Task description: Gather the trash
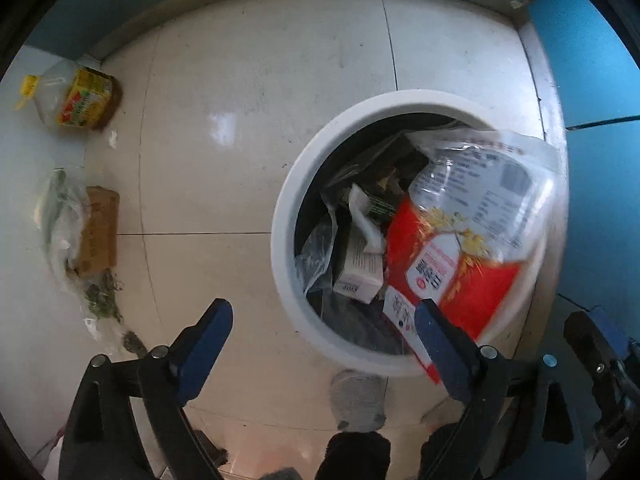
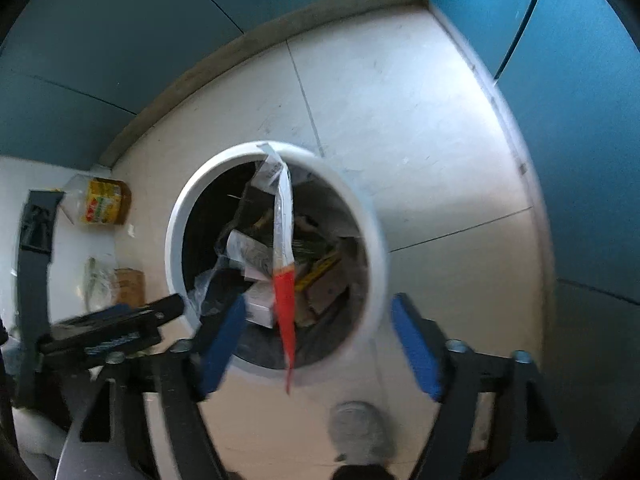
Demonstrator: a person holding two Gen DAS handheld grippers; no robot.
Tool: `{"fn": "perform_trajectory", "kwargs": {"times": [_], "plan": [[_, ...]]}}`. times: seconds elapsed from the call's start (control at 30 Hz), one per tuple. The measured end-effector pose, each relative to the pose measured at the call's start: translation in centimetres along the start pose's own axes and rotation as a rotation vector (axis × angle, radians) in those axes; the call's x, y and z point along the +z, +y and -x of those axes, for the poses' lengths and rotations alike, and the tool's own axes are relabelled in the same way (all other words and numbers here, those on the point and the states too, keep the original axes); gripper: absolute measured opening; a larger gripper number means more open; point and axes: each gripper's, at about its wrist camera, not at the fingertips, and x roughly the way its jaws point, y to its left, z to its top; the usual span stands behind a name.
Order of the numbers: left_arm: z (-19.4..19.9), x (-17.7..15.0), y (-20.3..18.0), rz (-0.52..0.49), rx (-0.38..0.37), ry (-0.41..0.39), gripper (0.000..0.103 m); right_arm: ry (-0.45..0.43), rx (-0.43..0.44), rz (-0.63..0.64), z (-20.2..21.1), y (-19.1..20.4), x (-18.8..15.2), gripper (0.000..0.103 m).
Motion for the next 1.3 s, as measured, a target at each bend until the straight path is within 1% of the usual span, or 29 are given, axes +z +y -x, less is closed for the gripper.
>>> {"fn": "perform_trajectory", "kwargs": {"times": [0.07, 0.1, 0.17, 0.23, 0.33, 0.4, 0.43, 0.47, 0.53, 0.57, 0.63, 0.67, 0.77, 0.83, 0.97, 1.0, 1.1, 1.13, 1.17, 1.3], "plan": [[1.7, -0.8, -0.1, -0.007, 0.019, -0.029, 0.093, -0.017, -0.073, 0.061, 2.3, 0.5, -0.6, 0.103], [3.0, -1.6, 0.0, -0.011, 0.03, -0.056, 0.094, -0.028, -0.113, 0.088, 3.0, 0.9, -1.0, 0.103], [4.7, -2.3, -0.1, -0.016, 0.039, -0.082, 0.094, -0.04, -0.162, 0.124, 4.7, 1.5, -1.4, 0.103], [7.1, -3.7, 0.3, -0.015, 0.052, -0.119, 0.094, -0.056, -0.195, 0.141, 7.2, 2.0, -2.1, 0.103], [11.2, -6.0, 0.8, -0.004, 0.043, -0.155, 0.094, -0.081, -0.219, 0.151, 10.6, 2.9, -3.0, 0.103], [14.9, -8.1, 1.2, -0.006, 0.035, -0.18, 0.094, -0.111, -0.238, 0.15, 14.8, 3.3, -4.2, 0.103], [16.6, -9.0, 1.2, -0.009, 0.031, -0.196, 0.094, -0.119, -0.238, 0.149, 16.3, 3.4, -4.8, 0.103], [18.5, -10.0, 1.3, -0.011, 0.026, -0.215, 0.094, -0.139, -0.235, 0.145, 19.0, 3.7, -5.6, 0.103], [21.8, -11.9, 1.3, -0.014, 0.02, -0.252, 0.094, -0.174, -0.246, 0.148, 23.2, 4.7, -7.0, 0.103], [24.2, -13.3, 1.3, -0.017, 0.014, -0.277, 0.094, -0.187, -0.243, 0.149, 24.8, 4.9, -7.5, 0.103], [27.4, -15.6, 1.1, -0.02, 0.013, -0.315, 0.094, -0.235, -0.252, 0.159, 30.1, 5.6, -9.1, 0.103], [29.5, -17.2, 1.1, -0.018, 0.008, -0.336, 0.094, -0.255, -0.244, 0.165, 32.4, 5.9, -9.9, 0.103], [33.8, -20.8, 1.1, -0.002, -0.004, -0.377, 0.094, -0.318, -0.239, 0.192, 39.1, 6.6, -12.6, 0.103], [37.1, -23.7, 1.0, 0.008, -0.002, -0.421, 0.094, -0.351, -0.233, 0.205, 43.3, 6.8, -14.6, 0.103], [43.4, -29.6, 0.9, 0.035, -0.004, -0.503, 0.094, -0.389, -0.191, 0.229, 50.7, 6.7, -18.7, 0.103], [44.8, -31.1, 0.8, 0.043, -0.004, -0.523, 0.094, -0.393, -0.179, 0.235, 51.9, 6.7, -19.4, 0.103], [48.3, -35.2, 0.6, 0.059, -0.015, -0.569, 0.094, -0.419, -0.122, 0.258, 57.5, 6.2, -22.6, 0.103], [48.9, -36.1, 0.5, 0.062, -0.015, -0.579, 0.094, -0.429, -0.109, 0.264, 59.0, 6.0, -23.5, 0.103], [50.2, -37.6, 0.3, 0.065, -0.016, -0.596, 0.094, -0.435, -0.096, 0.268, 60.2, 5.9, -24.4, 0.103], [53.2, -41.3, 0.4, 0.088, -0.049, -0.628, 0.094, -0.456, -0.033, 0.295, 66.3, 5.1, -27.8, 0.103]]}}
